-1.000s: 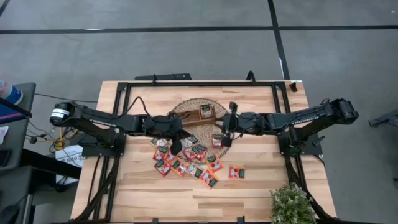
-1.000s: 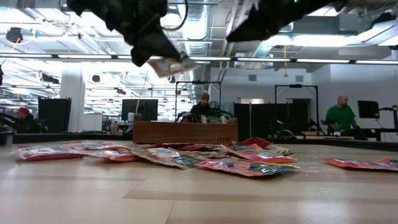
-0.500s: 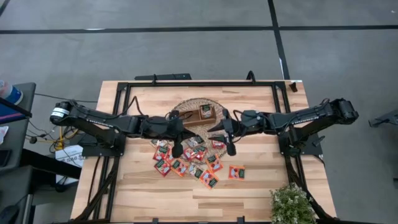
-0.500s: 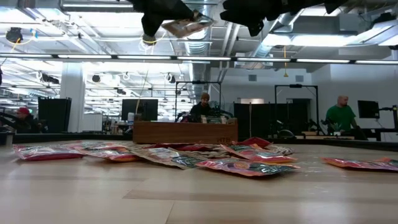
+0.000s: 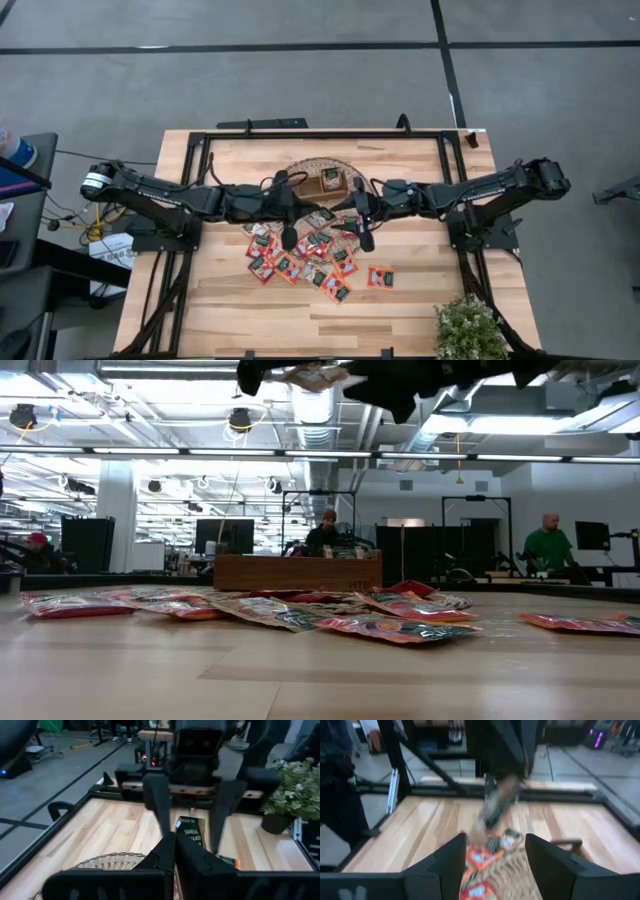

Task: Pick & Place Tea
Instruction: Put the top right brown tea bag into the right section of the wooden organizer

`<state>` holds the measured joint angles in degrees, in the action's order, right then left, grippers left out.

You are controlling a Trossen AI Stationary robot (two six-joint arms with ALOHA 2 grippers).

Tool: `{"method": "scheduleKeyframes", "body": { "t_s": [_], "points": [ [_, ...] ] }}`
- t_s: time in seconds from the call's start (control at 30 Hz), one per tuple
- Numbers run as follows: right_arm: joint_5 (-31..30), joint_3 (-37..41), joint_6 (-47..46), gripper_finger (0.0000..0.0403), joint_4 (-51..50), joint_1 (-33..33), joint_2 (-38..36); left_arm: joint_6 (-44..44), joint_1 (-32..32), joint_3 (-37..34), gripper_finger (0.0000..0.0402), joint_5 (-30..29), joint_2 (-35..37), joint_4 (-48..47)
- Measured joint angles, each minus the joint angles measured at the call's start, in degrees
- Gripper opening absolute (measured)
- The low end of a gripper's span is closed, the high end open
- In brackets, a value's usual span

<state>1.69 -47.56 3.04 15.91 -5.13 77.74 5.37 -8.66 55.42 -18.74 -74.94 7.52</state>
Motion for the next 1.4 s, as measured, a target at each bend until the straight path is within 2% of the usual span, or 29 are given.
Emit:
{"method": "scheduleKeyframes", "body": {
  "t_s": [0.53, 0.7, 0.83, 0.97, 1.07, 1.17, 1.4],
  "points": [
    [0.5, 0.1, 1.8, 0.0086, 3.8, 0.0, 0.3, 0.0, 0.0, 0.0, 0.0, 0.0, 0.0, -1.0],
    [5.3, -1.2, 1.9, 0.0013, 0.9, 0.9, 0.3, 0.1, 0.0, 0.0, 0.0, 0.3, 0.0, -0.9],
    [7.6, -2.3, 1.5, 0.0002, -1.1, 1.5, 0.3, 0.4, 0.0, 0.0, 0.0, 0.7, -0.1, 0.1],
    [8.0, -2.8, 1.5, 0.0001, -2.6, 1.4, 0.3, 0.3, 0.0, 0.0, 0.0004, 4.3, -0.1, 0.5],
    [8.1, -2.8, 1.5, 0.0, -2.9, 1.8, 0.3, 0.5, 0.0, 0.0, 0.0024, 8.3, 0.1, 0.6],
    [8.0, -2.9, 1.5, 0.0, -3.9, 2.7, 0.3, 1.6, 0.0, 0.0, 0.006, 10.8, 0.1, 0.4],
    [8.0, -3.3, 2.7, 0.0, -9.8, 7.1, -0.9, 4.6, 0.0, 0.0, 0.014, 11.0, 1.7, -6.6]
  ]
}}
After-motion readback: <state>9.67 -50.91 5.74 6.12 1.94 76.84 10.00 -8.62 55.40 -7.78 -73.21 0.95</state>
